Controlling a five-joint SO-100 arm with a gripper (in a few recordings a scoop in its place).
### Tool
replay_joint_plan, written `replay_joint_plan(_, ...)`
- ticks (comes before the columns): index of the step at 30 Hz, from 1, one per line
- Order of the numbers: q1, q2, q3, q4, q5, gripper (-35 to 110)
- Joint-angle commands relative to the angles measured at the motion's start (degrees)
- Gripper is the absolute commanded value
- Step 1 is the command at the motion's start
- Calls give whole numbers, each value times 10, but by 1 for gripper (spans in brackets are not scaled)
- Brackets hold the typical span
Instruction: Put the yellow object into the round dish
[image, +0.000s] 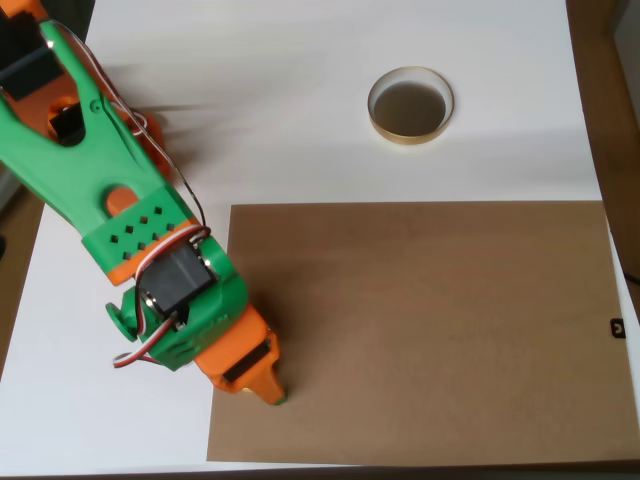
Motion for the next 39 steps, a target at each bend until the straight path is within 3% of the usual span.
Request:
replay_joint_plan(1,10,14,-36,7,-6,19)
replay_joint_plan(19,24,5,-45,4,-11,12)
replay_joint_plan(25,24,11,-50,10,-12,0)
replay_joint_plan(39,-14,171,-47,70,-18,0)
